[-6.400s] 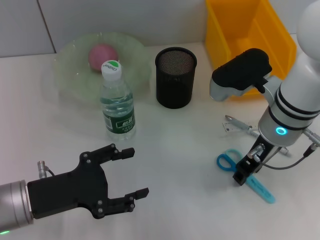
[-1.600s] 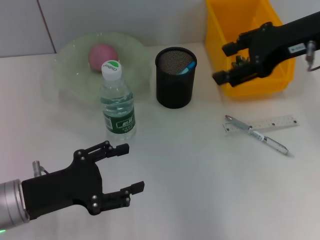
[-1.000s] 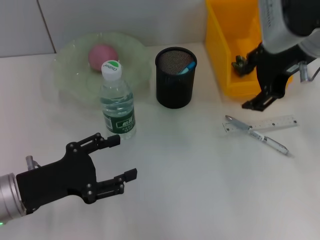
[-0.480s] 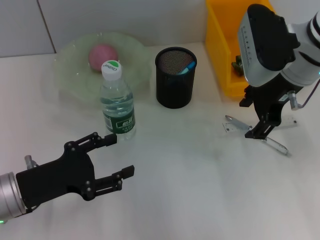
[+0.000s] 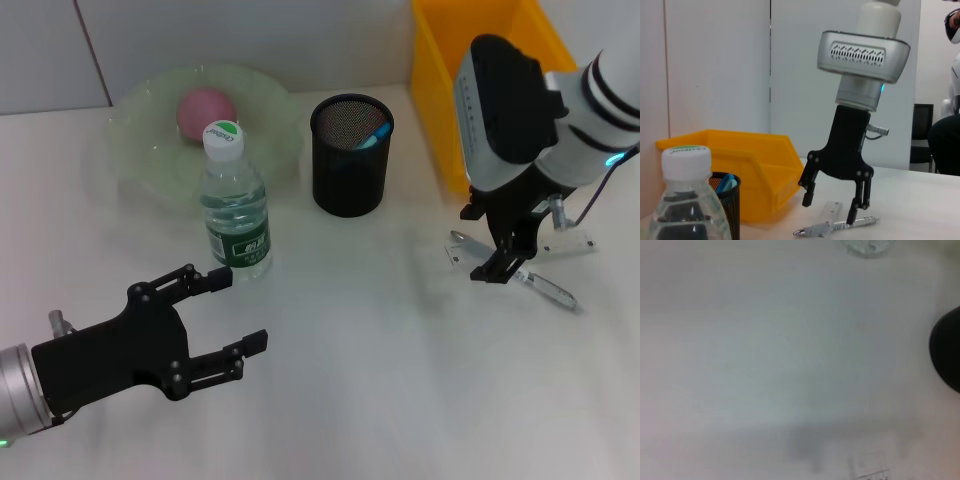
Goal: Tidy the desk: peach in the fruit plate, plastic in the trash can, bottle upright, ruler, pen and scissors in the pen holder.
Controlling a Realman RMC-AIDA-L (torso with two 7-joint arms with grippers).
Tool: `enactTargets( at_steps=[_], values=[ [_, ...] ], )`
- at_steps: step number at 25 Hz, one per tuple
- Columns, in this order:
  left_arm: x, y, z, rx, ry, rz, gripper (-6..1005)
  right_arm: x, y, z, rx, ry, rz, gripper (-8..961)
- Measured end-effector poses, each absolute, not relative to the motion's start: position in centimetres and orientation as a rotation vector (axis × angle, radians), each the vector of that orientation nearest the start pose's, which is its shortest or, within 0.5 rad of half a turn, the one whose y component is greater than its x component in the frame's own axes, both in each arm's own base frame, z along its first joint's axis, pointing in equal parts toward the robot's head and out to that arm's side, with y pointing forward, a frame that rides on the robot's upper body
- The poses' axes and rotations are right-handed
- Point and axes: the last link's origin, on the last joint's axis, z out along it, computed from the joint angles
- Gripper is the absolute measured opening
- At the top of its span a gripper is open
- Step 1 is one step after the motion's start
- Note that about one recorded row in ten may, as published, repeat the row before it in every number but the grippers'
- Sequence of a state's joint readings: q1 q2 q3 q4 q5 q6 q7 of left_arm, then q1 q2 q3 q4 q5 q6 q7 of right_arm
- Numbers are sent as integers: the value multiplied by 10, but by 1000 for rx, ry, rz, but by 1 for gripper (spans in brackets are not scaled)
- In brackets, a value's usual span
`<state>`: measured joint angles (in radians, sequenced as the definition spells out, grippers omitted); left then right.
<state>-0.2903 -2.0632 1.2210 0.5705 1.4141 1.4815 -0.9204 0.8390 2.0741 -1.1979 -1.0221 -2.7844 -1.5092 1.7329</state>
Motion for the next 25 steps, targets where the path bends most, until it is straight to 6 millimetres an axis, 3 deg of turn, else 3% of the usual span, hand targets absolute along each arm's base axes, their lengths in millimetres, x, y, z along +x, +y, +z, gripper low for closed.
enactTargets(
  at_steps=[25],
  values=[
    [-277,267,-38,-2653,-272,-870,783,201,410,-24,-2828,-42,-841,768]
  ],
)
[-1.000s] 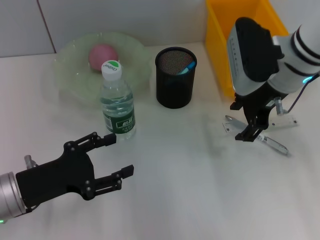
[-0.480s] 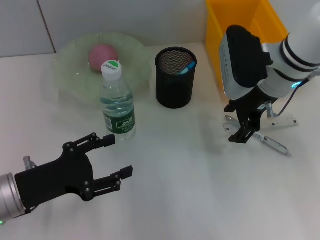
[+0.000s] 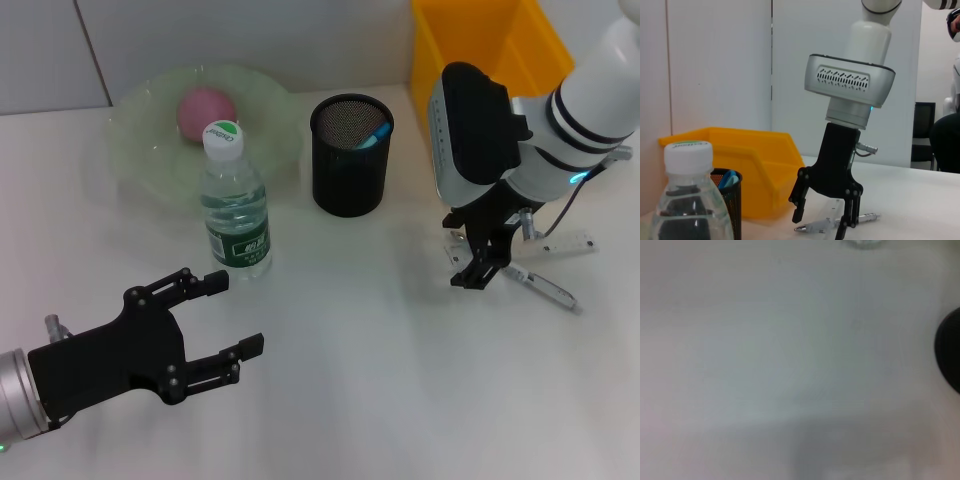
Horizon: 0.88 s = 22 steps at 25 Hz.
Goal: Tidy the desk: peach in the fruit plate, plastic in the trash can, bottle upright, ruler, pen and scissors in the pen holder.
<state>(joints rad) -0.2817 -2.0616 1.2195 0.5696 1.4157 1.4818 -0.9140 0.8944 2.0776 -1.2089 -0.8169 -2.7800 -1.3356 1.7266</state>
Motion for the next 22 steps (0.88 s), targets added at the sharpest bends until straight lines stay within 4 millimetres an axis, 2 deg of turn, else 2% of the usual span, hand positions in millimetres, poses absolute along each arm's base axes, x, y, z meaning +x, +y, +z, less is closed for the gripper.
enactTargets(
  at_steps=[22],
  values=[
    [-276,268,-38,-2654,-266,-871,782,203,412,-36,-2840,-27,-852,758]
  ],
)
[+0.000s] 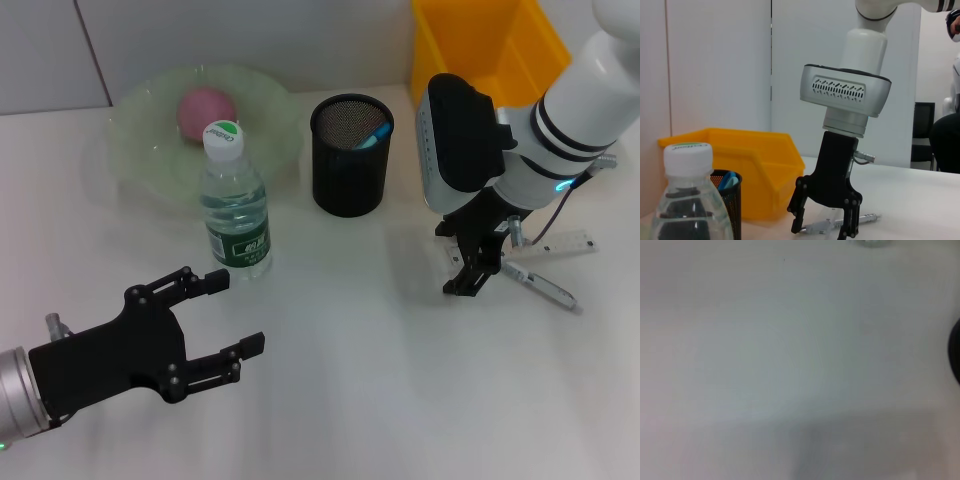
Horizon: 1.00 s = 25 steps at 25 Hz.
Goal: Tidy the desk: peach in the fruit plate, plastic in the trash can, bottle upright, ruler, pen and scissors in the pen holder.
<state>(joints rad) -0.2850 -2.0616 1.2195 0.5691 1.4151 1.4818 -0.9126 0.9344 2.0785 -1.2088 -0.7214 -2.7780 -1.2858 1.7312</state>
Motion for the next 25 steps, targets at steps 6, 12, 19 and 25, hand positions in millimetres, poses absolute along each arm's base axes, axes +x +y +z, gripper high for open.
enactTargets(
  at_steps=[6,12,19,25],
  values=[
    [-276,268,-38,-2654,-265,-872,781,204,412,-36,-2837,-15,-854,755],
    [-276,268,-38,-2654,-269,-874,781,204,413,-36,-2832,-11,-854,717],
    [-275,269,-38,-2655,-266,-875,780,206,414,-35,-2815,4,-854,648],
    [-275,269,-38,-2656,-266,-875,780,206,415,-35,-2811,7,-851,615]
  ],
)
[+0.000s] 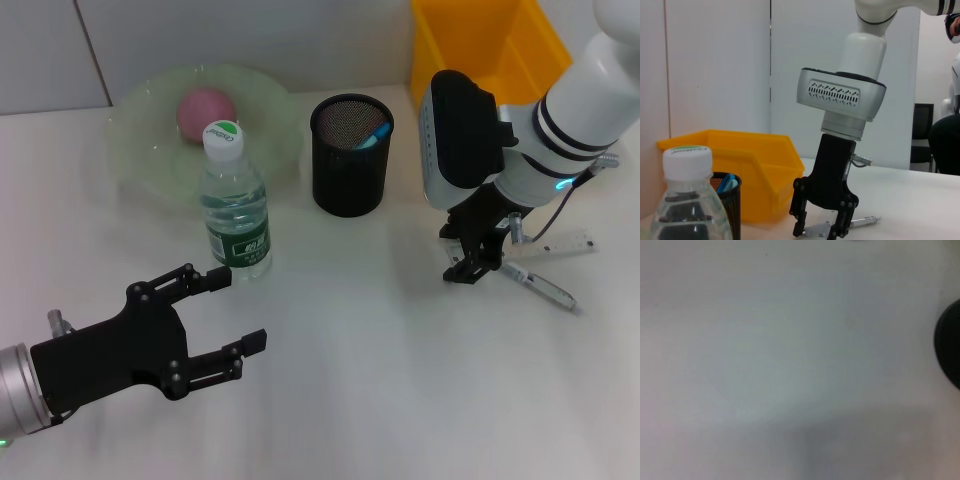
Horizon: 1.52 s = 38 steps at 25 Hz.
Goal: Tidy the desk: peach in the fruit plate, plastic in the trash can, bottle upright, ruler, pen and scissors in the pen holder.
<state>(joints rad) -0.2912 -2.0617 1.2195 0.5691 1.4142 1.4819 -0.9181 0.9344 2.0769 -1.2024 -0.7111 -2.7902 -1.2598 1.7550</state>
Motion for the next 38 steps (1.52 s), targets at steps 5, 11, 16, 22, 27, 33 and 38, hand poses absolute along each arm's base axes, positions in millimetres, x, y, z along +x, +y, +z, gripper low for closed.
enactTargets(
  at_steps=[5,11,16,22,27,33,38],
  values=[
    [-274,269,-38,-2656,-267,-878,780,207,416,-35,-2803,-1,-853,592],
    [-274,270,-37,-2654,-263,-880,779,207,416,-36,-2804,-5,-862,540],
    [-274,270,-36,-2646,-265,-884,779,205,417,-36,-2795,2,-859,478],
    [-274,270,-35,-2644,-265,-886,779,202,419,-32,-2782,8,-842,403],
    [-274,270,-35,-2646,-265,-887,779,203,417,-32,-2787,19,-842,345],
    [-275,269,-36,-2645,-265,-886,778,204,417,-32,-2785,30,-845,318],
    [-275,269,-36,-2646,-265,-889,778,199,420,-28,-2766,22,-830,297]
  ],
)
